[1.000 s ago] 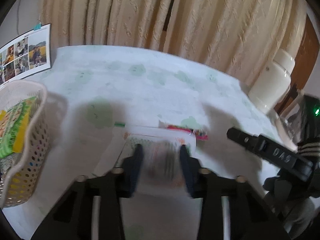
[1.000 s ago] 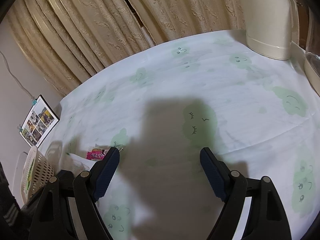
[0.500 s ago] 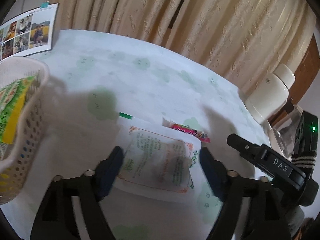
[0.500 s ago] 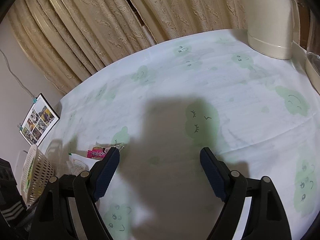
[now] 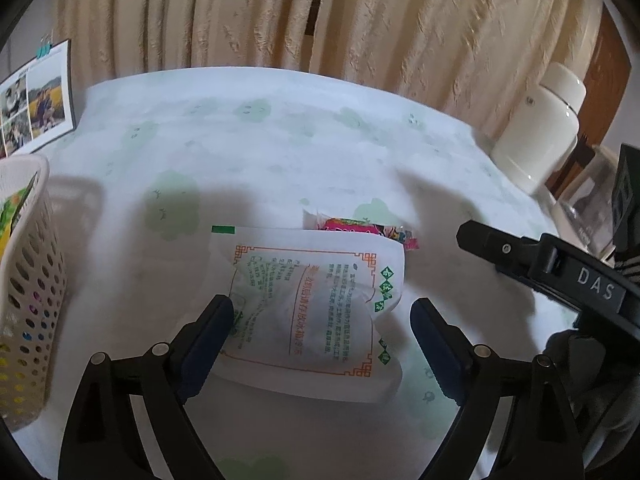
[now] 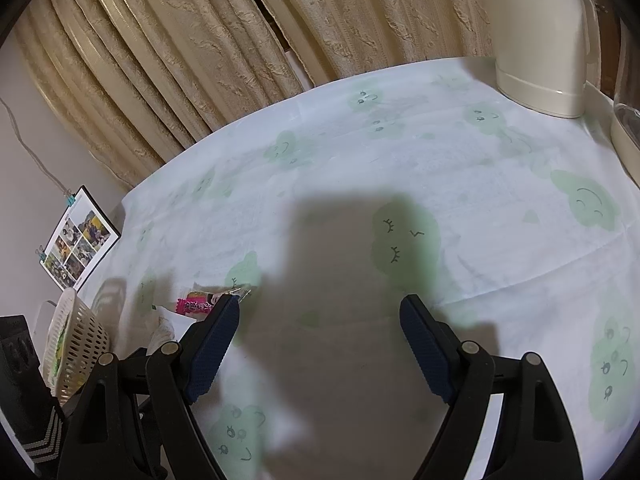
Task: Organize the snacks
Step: 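Close the left tool on the white paper packet and lift it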
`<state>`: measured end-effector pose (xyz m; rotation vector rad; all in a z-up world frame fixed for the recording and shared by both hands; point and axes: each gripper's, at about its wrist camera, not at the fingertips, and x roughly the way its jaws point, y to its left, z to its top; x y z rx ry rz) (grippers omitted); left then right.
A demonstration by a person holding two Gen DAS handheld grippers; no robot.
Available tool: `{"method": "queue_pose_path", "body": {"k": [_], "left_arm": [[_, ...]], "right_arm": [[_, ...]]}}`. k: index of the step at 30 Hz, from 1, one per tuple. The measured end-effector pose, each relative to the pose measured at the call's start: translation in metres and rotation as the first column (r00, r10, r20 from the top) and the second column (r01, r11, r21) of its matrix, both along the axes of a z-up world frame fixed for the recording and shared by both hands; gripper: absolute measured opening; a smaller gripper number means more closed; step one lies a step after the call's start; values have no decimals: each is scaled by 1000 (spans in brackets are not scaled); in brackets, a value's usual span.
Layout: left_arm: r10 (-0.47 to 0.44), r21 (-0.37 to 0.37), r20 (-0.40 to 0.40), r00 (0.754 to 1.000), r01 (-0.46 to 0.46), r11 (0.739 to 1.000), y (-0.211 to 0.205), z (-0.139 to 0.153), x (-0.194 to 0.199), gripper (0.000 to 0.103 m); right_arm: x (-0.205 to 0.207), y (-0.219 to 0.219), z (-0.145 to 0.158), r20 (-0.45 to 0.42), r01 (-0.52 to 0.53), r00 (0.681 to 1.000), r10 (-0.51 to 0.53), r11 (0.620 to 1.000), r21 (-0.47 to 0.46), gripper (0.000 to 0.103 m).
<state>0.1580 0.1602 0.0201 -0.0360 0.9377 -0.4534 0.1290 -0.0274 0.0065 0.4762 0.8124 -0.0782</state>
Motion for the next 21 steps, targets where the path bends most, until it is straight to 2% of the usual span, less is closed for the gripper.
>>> {"method": "queue_pose_path", "body": {"k": [5,9,11,12,13,16,18,21], "left_arm": [[14,81,11,1000,-15,997,-5,-2,2,90],[-9,142,15,1000,7,990,-13,-4,3,92],[-9,146,18,1000,6,989,-13,-4,3,91],[-3,141,21,1000,0,990,-11,-4,3,87],[5,133,31,1000,-9,991,-8,-2,3,76],[-8,86,49,999,4,996,-5,3,-1,60],[-18,91,78,997,11,996,-6,7,-5,55],[-33,89,98,995,24,996,-7,12,-8,53]], "right_arm": [[0,0,0,0,1,1000,-1,1000,0,81],[0,0,0,0,-1,1000,1,1000,-1,81],[-1,1,0,1,-3,1000,3,1000,0,81],[-1,2,0,1,-4,1000,4,1000,0,81],[-1,2,0,1,-5,1000,5,1000,0,81],[-1,2,0,1,-5,1000,5,1000,0,81],[-1,2,0,1,-6,1000,6,1000,-1,81],[-2,4,1,4,-13,1000,13,1000,-4,81]]}}
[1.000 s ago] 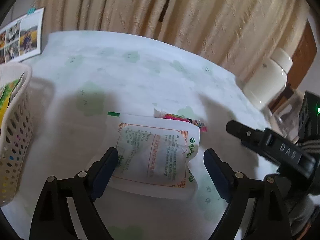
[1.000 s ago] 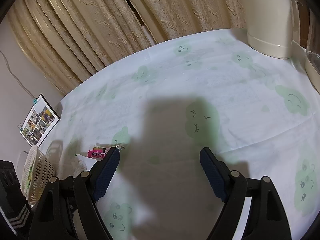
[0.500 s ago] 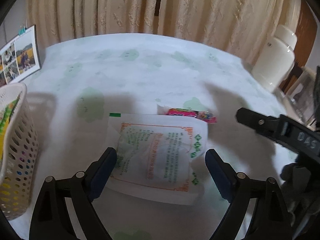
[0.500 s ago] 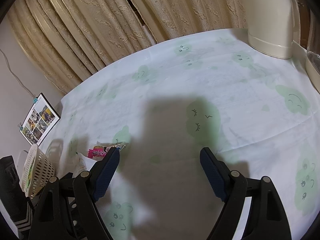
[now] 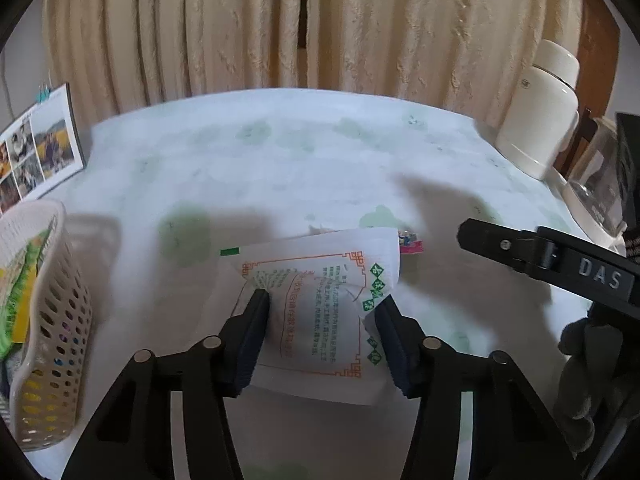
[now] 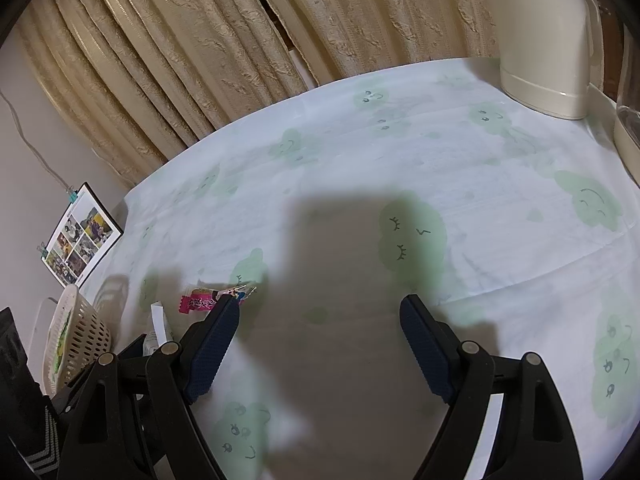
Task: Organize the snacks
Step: 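Close the left tool on the white paper packet and lift it, then lower the right tool over the pink candy stick and close on it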
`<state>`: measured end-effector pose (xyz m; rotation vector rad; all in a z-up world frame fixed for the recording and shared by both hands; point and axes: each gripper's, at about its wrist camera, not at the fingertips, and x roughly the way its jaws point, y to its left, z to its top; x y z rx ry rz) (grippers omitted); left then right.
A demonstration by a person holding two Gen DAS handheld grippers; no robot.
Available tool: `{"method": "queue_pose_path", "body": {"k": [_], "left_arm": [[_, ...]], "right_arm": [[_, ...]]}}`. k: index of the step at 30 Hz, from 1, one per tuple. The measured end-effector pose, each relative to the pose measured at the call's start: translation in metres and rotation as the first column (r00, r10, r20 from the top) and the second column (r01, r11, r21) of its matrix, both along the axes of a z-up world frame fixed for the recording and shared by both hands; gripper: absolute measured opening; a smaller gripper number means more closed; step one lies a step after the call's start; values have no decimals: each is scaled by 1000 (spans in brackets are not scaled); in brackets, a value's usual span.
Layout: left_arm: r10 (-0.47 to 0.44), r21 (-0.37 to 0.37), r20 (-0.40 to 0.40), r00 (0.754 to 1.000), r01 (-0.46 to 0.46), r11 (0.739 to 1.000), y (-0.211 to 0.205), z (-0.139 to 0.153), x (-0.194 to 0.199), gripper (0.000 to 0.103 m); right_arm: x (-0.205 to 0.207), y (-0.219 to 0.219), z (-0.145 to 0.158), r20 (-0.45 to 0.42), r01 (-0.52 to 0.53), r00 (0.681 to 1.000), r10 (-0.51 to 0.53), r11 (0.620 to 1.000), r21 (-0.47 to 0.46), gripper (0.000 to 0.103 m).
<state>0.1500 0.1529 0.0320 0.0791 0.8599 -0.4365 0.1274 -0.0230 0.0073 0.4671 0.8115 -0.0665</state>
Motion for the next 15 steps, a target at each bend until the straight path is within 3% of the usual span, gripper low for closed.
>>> {"method": "queue_pose_path", "body": {"k": [15], "left_arm": [[56,-195,91,994,-37,980,39,54,-18,53]], "right_arm": [[7,13,2,12,-89,996,90,995,-46,81]]}}
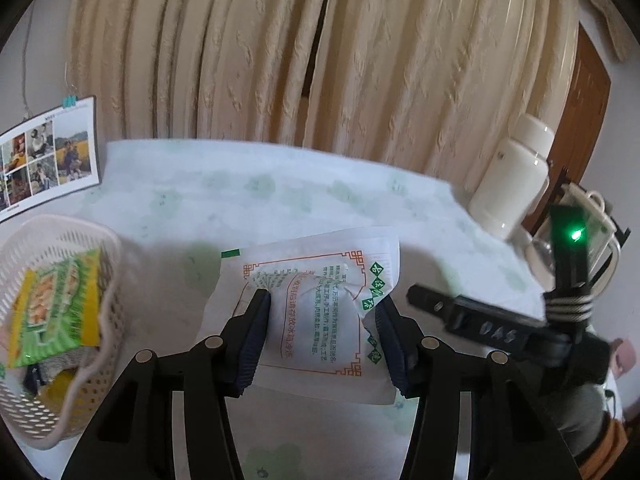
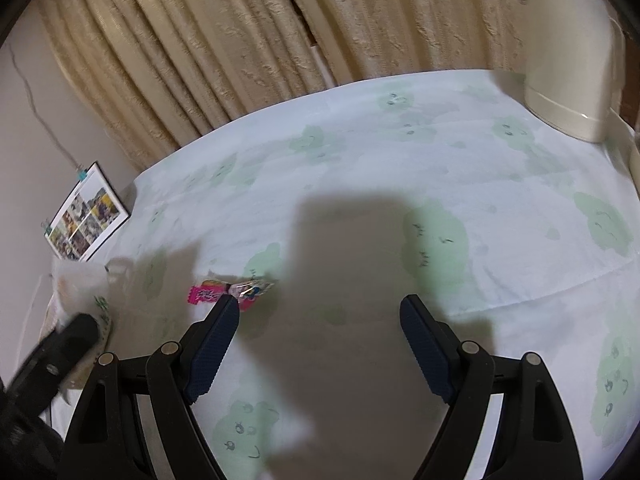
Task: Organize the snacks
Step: 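Lower the right tool over the pink candy stick and close on it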
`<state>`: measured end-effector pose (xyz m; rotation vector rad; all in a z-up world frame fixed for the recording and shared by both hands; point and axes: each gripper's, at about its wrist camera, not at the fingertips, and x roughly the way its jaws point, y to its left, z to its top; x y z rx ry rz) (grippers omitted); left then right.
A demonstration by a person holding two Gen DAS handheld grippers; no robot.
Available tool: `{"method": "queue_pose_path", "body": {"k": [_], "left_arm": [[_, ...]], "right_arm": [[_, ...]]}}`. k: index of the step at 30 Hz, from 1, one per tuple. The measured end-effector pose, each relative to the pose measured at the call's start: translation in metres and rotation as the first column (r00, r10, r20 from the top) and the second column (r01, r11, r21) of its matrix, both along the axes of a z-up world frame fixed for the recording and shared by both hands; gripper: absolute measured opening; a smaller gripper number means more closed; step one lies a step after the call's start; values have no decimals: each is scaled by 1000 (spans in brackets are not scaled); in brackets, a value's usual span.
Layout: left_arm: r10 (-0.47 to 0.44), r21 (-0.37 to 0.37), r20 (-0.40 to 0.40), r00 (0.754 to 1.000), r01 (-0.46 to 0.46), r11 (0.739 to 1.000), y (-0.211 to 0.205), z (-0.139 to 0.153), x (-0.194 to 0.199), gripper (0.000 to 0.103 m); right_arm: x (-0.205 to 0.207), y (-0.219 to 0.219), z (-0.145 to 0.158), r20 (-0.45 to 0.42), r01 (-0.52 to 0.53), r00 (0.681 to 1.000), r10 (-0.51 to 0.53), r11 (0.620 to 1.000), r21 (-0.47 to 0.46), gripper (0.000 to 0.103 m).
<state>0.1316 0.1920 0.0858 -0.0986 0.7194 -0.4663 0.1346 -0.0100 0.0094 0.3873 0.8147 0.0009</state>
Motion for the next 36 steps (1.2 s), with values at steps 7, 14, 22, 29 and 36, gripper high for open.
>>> {"method": "queue_pose_path", "body": {"k": [7,14,22,29,36], "left_arm": [[28,-41,20,999,-27,999,15,15,-4,53],[56,-57,54,997,-53,997,25,27,-8,53],[97,-76,39,995,-93,993,37,28,-4,53],[128,-91,43,991,-123,988,47,31,-3,53],[147,-89,37,988,-143,986,50,29,-2,53]], "right_arm": [[16,22,16,57,-134,989,138,989,-69,81],[44,47,11,14,-281,959,284,953,-113,58],[45,74,-6,-58,-425,905,421,893,-145,50],[25,91,-8,-90,-451,892,443,861,-235,32],[38,84,-7,-81,-353,936,343,911,-214,26]]}}
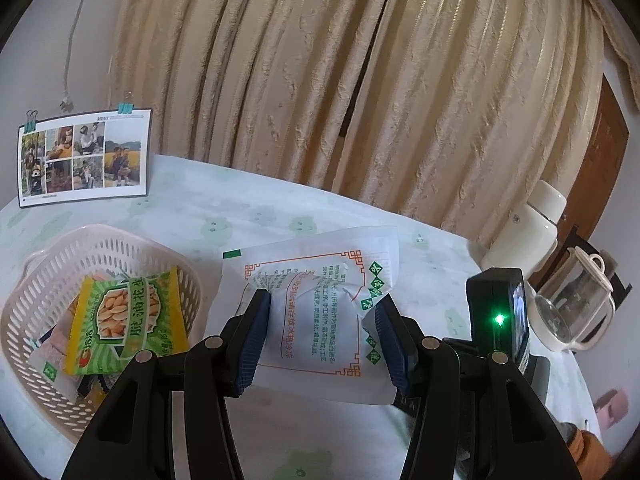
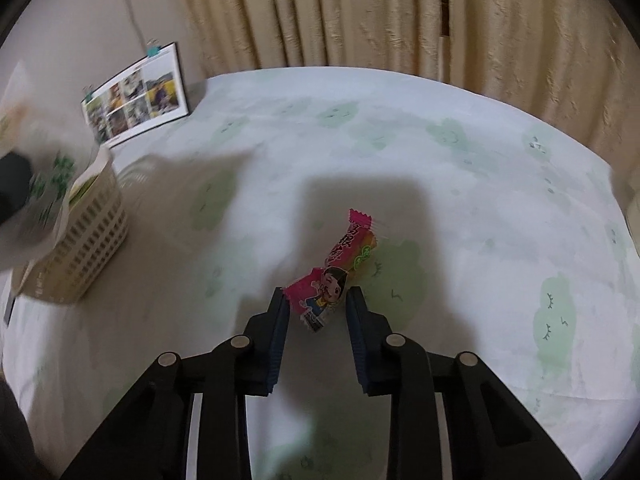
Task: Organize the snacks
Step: 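Lower the right tool over the pink candy stick and close on it, then regrip the white paper packet with the left tool while the right tool holds the candy stick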
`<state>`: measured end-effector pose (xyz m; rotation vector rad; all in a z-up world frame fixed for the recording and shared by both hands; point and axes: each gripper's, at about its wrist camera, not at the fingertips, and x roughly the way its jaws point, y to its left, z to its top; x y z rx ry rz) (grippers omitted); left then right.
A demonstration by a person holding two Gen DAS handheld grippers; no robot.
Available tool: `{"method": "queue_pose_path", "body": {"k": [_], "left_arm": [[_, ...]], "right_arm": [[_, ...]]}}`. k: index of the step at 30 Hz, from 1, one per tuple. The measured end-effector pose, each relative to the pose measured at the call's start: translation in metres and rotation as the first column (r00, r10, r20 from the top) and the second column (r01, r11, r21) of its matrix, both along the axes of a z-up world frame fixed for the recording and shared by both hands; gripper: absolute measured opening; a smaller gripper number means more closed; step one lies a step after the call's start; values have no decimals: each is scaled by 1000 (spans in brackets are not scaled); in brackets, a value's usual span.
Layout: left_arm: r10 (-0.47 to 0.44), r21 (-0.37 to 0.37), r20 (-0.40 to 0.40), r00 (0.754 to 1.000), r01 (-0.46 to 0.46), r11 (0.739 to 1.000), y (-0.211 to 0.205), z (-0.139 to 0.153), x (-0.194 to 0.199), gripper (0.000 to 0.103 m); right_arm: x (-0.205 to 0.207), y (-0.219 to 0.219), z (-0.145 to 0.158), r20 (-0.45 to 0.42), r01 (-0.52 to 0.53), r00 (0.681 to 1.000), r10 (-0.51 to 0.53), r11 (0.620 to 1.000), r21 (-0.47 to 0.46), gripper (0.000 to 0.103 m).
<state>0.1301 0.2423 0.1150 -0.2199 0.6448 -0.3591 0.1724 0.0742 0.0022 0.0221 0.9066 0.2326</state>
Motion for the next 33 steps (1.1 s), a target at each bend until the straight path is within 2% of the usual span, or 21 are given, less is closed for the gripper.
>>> {"method": "queue_pose_path", "body": {"k": [4,6,8,9,12,18,22,26,33], "left_arm": [[22,11,31,999,-23,1000,3,5,-4,53],[28,5,36,999,-29,1000,6,7,-4,53],[34,0,34,999,-34,999,9,7,-3,53],[37,-1,33,999,-37,999,11,7,-3,53],[41,-15,31,999,-40,999,14,8,-2,53],[19,-20,18,1000,-19,1000,9,6,-2,53],[-12,-31,-21,1000,11,999,2,0,1,55],[-32,-30,-65,997,30,999,-9,-9,3,60],[-60,-25,-137,989,57,998,-26,-26,7,76]], "right_arm": [[3,1,0,6,21,1000,-21,1000,10,27],[3,-3,1,2,25,1000,-25,998,53,30],[5,-13,2,-18,50,999,-48,992,119,41],[6,-15,3,-21,63,998,-61,989,134,51],[8,-19,6,-4,96,995,-96,988,125,53],[20,-4,2,5,113,994,-113,993,37,41],[20,4,-1,34,119,993,-117,992,-37,25],[16,-4,0,27,111,993,-111,994,-1,19],[1,-27,1,37,144,989,-144,990,6,16]]}}
